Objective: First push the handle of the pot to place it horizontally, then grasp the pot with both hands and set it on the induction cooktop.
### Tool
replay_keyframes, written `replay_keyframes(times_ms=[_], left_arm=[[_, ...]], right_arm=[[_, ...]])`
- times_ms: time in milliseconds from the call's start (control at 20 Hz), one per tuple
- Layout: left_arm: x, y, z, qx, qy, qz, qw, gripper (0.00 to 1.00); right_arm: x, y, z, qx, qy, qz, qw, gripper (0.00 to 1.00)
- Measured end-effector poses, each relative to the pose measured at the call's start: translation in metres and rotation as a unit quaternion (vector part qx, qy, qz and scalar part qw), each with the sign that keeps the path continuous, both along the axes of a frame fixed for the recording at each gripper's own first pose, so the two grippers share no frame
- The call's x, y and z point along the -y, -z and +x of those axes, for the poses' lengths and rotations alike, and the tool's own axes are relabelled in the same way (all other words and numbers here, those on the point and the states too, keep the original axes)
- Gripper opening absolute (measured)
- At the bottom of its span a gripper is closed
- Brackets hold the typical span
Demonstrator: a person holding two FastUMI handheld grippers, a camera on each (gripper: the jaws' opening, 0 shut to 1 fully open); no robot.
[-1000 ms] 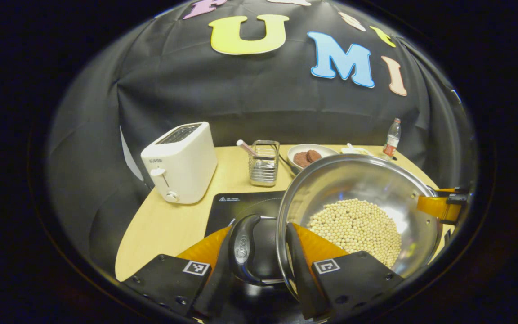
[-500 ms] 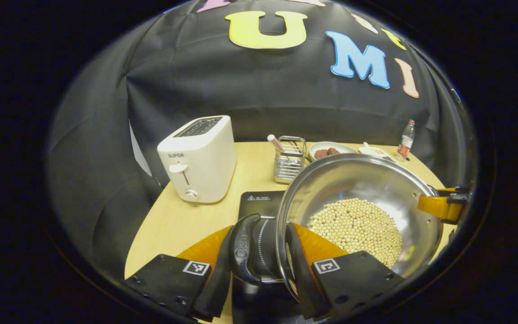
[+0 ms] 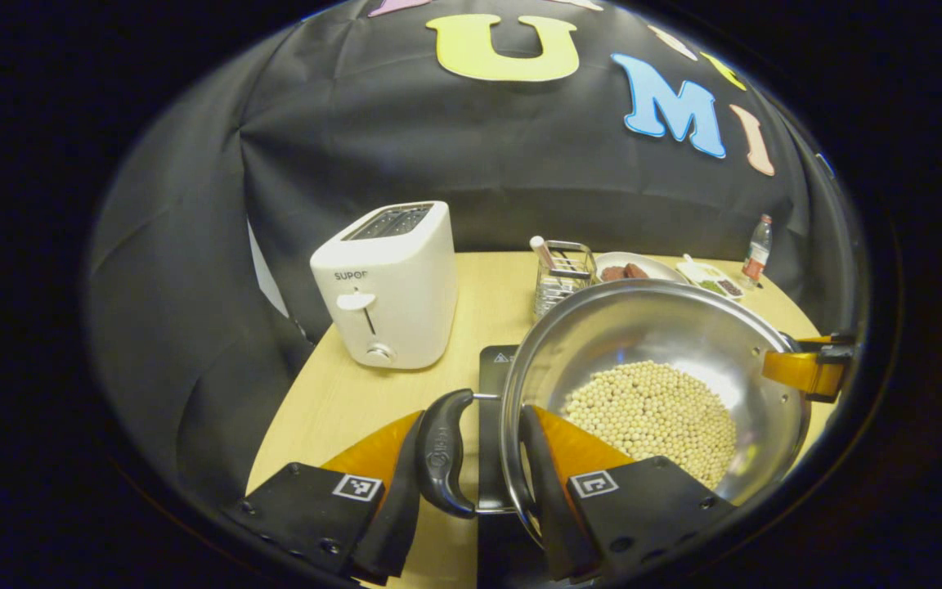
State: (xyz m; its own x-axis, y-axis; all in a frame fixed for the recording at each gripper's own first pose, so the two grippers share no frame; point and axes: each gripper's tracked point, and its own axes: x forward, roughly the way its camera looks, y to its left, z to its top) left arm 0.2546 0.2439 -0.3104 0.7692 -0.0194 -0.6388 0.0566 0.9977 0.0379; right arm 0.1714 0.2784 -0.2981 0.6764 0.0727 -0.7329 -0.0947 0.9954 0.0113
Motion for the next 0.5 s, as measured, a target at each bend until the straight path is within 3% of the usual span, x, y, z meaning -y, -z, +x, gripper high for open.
replay_keyframes(times_ms=[200, 250, 300, 350, 400, 450, 500], left_arm=[[0.001, 0.002, 0.003, 0.002, 0.003, -0.002, 1.0, 0.75], [-0.001, 0.002, 0.004, 0.007, -0.002, -0.004, 1.0, 0.74], [-0.002, -0.003, 0.006, 0.018, -0.012, -0.002, 1.0, 0.72], [-0.003, -0.01, 0.008, 0.033, -0.023, -0.002, 0.999, 0.81], [-0.004, -0.017, 0.009, 0.048, -0.033, -0.003, 0.998, 0.9], [0.0, -0.024, 0.007, 0.058, -0.041, -0.005, 0.997, 1.0], [0.002, -0.03, 0.005, 0.065, -0.044, -0.004, 0.997, 0.98]], right_arm=[[0.0, 0.001, -0.002, -0.005, 0.005, 0.003, 1.0, 0.54], [0.0, 0.002, -0.003, -0.004, 0.008, 0.007, 1.0, 0.57], [0.0, 0.0, -0.002, 0.003, 0.008, 0.013, 1.0, 0.52], [0.002, -0.006, 0.001, 0.017, 0.007, 0.013, 1.0, 0.61], [0.003, -0.017, 0.0, 0.033, 0.001, 0.014, 0.999, 0.62], [0.007, -0.023, -0.001, 0.046, -0.001, 0.009, 0.999, 0.74], [0.016, -0.032, -0.002, 0.059, -0.001, 0.005, 0.998, 0.86]])
